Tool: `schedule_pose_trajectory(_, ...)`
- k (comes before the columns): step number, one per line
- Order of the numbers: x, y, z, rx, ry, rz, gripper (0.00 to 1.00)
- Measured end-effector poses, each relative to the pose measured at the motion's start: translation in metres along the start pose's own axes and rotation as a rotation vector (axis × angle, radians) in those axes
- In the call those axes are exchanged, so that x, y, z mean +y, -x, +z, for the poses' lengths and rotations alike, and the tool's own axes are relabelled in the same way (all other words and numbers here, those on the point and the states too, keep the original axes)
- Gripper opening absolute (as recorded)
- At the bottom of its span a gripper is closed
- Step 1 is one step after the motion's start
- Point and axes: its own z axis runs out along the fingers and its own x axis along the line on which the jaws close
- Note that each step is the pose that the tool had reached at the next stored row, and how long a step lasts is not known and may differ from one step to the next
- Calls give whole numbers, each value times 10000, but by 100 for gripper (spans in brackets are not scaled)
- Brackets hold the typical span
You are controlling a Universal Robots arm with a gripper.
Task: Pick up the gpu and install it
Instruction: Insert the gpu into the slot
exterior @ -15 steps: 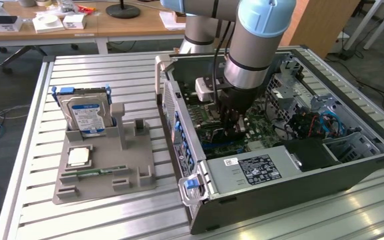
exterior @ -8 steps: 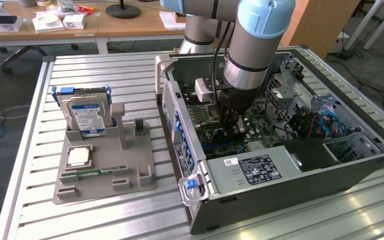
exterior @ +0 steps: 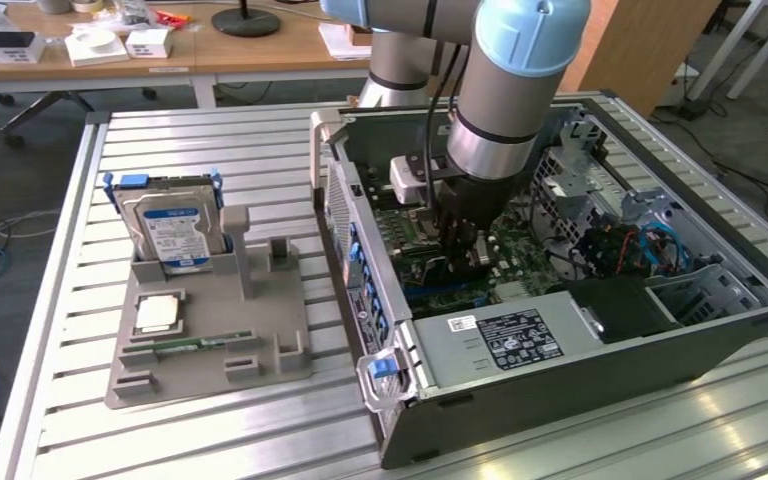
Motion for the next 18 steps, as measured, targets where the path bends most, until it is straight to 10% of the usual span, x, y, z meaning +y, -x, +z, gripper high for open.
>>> schedule_pose_trajectory(18,0,-1,18,3,0,-1,26)
